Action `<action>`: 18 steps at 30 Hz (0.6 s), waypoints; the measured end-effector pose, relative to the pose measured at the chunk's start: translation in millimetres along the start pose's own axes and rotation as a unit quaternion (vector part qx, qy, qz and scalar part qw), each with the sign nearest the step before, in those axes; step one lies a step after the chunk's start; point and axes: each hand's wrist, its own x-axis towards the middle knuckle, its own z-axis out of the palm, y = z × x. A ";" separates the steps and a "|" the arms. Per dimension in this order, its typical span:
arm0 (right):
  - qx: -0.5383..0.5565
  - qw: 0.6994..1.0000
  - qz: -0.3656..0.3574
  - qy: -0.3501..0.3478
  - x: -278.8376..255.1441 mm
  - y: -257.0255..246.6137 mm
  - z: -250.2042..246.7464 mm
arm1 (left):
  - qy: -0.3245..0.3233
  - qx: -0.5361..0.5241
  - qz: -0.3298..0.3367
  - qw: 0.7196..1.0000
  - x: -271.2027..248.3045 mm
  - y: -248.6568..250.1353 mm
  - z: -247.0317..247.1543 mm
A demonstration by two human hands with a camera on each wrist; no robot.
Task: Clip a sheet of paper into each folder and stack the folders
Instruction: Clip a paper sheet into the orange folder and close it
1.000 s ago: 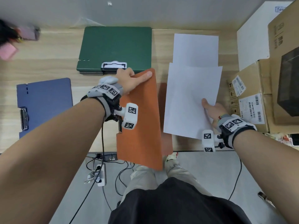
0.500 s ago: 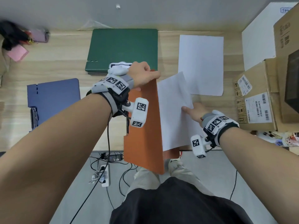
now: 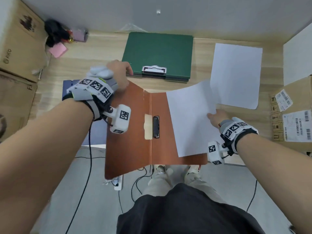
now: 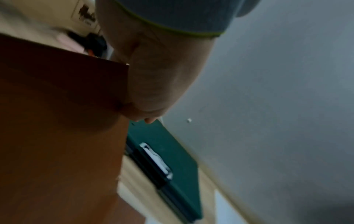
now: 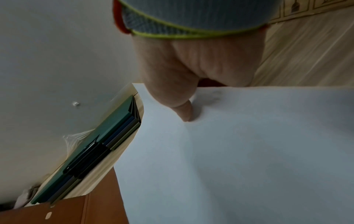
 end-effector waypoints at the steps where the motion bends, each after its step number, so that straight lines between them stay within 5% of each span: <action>1: -0.004 1.000 -0.002 0.000 -0.1 -1.1 2.3 | 0.012 0.040 -0.018 0.999 1.3 -10.3 7.8; 7: -0.021 0.999 -0.043 0.021 -4.3 -2.3 19.9 | 0.012 0.106 -0.106 0.989 -4.3 -40.7 65.9; 12: 0.024 0.998 -0.065 -0.006 -11.9 1.7 29.5 | 0.081 0.067 -0.080 0.991 -3.0 -44.1 111.8; 18: 0.058 0.996 -0.057 -0.031 -11.2 9.1 37.7 | -0.113 -0.074 -0.033 0.990 -23.6 -6.3 147.9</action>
